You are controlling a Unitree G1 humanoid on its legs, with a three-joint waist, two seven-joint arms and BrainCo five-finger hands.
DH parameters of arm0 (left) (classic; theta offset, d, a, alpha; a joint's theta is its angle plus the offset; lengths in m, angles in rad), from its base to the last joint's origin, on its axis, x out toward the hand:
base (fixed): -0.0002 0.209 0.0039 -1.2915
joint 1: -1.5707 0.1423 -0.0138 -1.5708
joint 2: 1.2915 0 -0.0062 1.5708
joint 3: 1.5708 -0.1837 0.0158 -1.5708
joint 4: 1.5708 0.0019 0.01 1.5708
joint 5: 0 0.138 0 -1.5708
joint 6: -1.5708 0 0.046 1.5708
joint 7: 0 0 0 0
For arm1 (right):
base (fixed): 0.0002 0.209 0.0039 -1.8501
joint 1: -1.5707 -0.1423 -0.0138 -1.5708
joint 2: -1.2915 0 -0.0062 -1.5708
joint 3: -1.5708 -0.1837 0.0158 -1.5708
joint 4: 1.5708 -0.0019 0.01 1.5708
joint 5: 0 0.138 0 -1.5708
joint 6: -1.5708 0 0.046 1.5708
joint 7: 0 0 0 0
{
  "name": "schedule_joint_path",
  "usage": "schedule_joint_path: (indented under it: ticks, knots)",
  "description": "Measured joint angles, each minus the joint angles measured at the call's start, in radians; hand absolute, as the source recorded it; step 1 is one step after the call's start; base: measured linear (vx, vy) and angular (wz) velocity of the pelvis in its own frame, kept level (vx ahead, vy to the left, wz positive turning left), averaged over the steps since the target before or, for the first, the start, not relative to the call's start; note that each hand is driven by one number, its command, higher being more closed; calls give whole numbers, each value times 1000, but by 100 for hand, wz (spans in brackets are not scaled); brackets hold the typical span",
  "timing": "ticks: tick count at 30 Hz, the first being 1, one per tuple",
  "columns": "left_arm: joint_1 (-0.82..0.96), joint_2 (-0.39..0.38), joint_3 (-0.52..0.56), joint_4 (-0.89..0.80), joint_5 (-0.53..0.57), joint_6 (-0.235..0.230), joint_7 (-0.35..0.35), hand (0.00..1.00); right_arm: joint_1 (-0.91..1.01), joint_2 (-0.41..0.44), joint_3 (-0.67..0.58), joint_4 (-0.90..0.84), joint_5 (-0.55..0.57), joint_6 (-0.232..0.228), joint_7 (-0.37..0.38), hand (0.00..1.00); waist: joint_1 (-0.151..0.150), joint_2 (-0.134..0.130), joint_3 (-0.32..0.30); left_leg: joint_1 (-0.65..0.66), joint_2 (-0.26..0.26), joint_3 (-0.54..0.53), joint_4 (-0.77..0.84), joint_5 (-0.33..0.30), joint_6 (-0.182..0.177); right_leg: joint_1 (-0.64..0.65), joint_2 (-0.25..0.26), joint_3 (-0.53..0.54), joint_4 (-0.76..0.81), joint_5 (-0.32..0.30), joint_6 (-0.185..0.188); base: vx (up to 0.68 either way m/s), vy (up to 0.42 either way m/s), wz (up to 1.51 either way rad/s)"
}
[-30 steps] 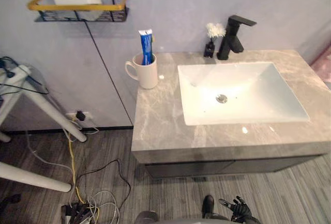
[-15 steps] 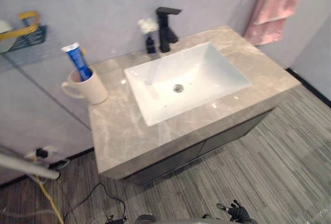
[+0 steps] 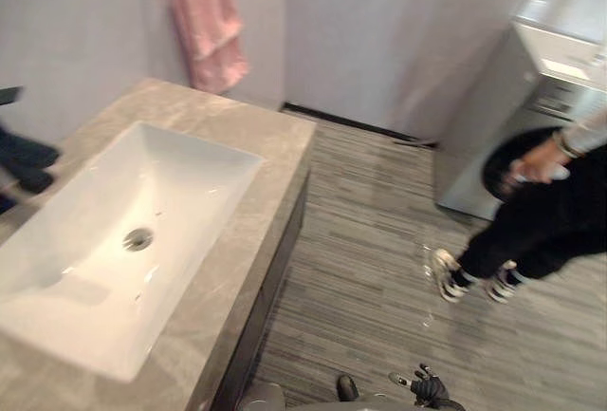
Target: Organize washtable
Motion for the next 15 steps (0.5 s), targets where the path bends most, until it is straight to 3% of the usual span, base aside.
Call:
schedule_joint_path:
  ticks: [1, 2, 4, 5, 6, 7, 8, 9, 10, 11, 12, 13, 14, 15]
  knots:
    - [-1, -20, -1, 0, 12, 0, 11, 0, 1, -1, 1, -7, -14, 0, 7, 0, -1, 0, 0, 4, 1, 35, 0, -4, 5, -14, 1, 11, 0, 34, 53, 43, 187, -149]
    - [0, -52, -8, 1, 45, 0, 29, 0, -1, -1, 12, -17, -36, 0, 12, 0, -1, 5, 0, 15, 10, 107, -13, -4, 9, -44, 16, 7, -1, 74, 68, 55, 148, -200]
    - [-1, -73, -67, 19, 66, 0, 28, 0, -20, -7, 49, -18, -52, 0, 14, 0, 2, 12, 1, 28, 49, 226, -29, 11, 26, -88, 50, -71, -18, 151, -9, 63, 88, -226]
    - [-1, -73, -94, 28, 62, -2, 22, 0, -31, -10, 62, -14, -48, 6, 13, 0, 2, 10, 2, 50, 86, 318, -29, 13, 29, -136, 39, -312, 84, 72, -129, 53, 18, -220]
    - [0, -73, -96, 26, 59, -2, 21, 0, -32, -13, 72, -13, -51, 6, 11, 0, 2, -1, 2, 97, 83, 401, -25, 12, 27, -147, -23, -612, 203, -21, -186, 64, 15, -213]
    - [0, -73, -104, 28, 56, 0, 18, 0, -32, -18, 75, -13, -52, 6, 11, 0, 2, -2, 4, 119, 78, 427, -13, 12, 27, -138, -44, -716, 228, -27, -182, 60, 20, -240]
    - [0, -74, -114, 28, 48, -2, 21, 0, -26, -23, 95, -14, -53, 3, 13, 0, 1, 13, 5, 161, 69, 442, -14, 16, 24, -106, -34, -823, 231, -3, -173, 35, -18, -205]
    - [2, -79, -113, 28, 47, -4, 25, 0, -26, -26, 98, -15, -55, 1, 13, 0, 2, 18, 4, 176, 79, 441, -24, 16, 24, -98, -24, -836, 206, -1, -178, 45, -126, -236]
    - [13, -86, -112, 28, 47, -11, 23, 0, -42, -35, 108, -23, -54, 2, 14, 0, -4, 39, -3, 204, 92, 483, -48, 2, 14, -90, -28, -889, 236, -102, -211, 43, -139, -143]
    - [15, -86, -116, 27, 47, -15, 21, 0, -44, -38, 103, -28, -50, 3, 13, 0, -13, 47, -1, 221, 98, 520, -56, -14, 0, -97, -55, -921, 313, -159, -216, 96, -150, -128]
    - [11, -75, -117, 27, 47, -20, 21, 0, -35, -45, 98, -26, -51, 1, 13, 0, -32, 55, 1, 240, 109, 570, -34, -51, -33, -105, -107, -919, 414, -218, -174, 140, -101, -104]
    - [-2, -55, -126, 26, 60, -19, 28, 0, -45, -46, 99, -19, -52, 3, 14, 0, -23, 54, 2, 242, 127, 581, 7, -60, -48, -98, -60, -862, 387, -219, -148, 137, -124, -109]
    - [-2, -52, -131, 27, 61, -20, 35, 0, -45, -52, 102, -17, -52, 2, 14, 0, -24, 68, 0, 241, 149, 583, 31, -52, -57, -80, -25, -839, 347, -202, -153, 153, -177, -143]
    - [-1, -54, -127, 26, 62, -21, 39, 0, -43, -62, 100, -17, -51, 0, 13, 0, -25, 93, 4, 232, 205, 583, 102, -38, -68, -40, 47, -786, 264, -165, -155, 146, -259, -163]
